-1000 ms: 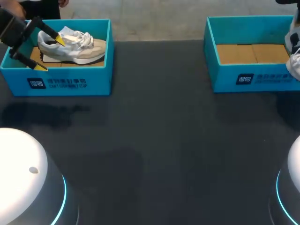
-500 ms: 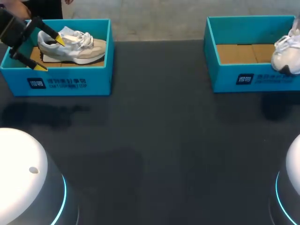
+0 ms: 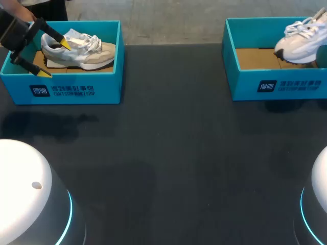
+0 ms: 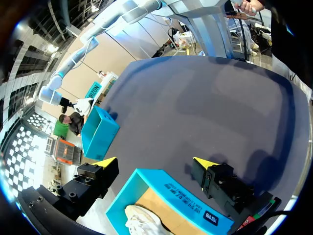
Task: Take the shoe out of the shoebox, open the shoe tongue, remove and reinsert the insole, then place the shoe into the shoebox
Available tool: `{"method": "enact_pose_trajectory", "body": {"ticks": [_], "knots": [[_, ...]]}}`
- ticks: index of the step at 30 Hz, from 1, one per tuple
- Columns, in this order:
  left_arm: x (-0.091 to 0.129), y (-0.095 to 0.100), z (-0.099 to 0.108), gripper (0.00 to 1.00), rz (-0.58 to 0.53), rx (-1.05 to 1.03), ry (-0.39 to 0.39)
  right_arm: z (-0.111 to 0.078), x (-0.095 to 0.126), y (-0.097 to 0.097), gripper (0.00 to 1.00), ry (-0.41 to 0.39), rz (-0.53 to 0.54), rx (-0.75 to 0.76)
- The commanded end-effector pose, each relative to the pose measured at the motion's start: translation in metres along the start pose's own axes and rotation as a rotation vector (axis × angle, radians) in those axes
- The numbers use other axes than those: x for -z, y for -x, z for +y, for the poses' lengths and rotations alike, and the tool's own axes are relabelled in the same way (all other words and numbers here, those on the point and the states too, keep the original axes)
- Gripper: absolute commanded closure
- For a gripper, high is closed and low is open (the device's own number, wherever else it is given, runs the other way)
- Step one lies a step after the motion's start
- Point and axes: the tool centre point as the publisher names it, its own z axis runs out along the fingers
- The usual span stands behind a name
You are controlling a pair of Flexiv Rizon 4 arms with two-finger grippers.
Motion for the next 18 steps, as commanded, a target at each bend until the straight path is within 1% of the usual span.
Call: {"method": "enact_pose_trajectory", "body": {"ticks": [1,3,5,7,10,13,16,18], "knots": [[0.001,0.0,-0.001,0.0,0.003,0.0,0.002,0.001,0.004,0.0,1.0,-0.114,-0.057,-0.39],[0.001,0.0,-0.001,0.0,0.003,0.0,0.002,-0.002,0.002,0.001,1.0,-0.151,-0.072,-0.432],[0.001,0.0,-0.001,0.0,0.003,0.0,0.002,-0.005,0.0,0.002,1.0,-0.169,-0.085,-0.47],[0.001,0.0,-0.001,0.0,0.003,0.0,0.002,-0.007,0.0,0.003,1.0,-0.184,-0.1,-0.513],[0.001,0.0,-0.001,0.0,0.003,0.0,0.002,-0.009,-0.001,0.003,1.0,-0.191,-0.081,-0.554],[0.001,0.0,-0.001,0.0,0.003,0.0,0.002,-0.01,-0.002,0.0,1.0,-0.19,-0.076,-0.565],[0.001,0.0,-0.001,0.0,0.003,0.0,0.002,-0.01,-0.003,-0.002,1.0,-0.174,-0.074,-0.508],[0.001,0.0,-0.001,0.0,0.003,0.0,0.002,-0.01,-0.003,-0.002,1.0,-0.174,-0.074,-0.508]]}}
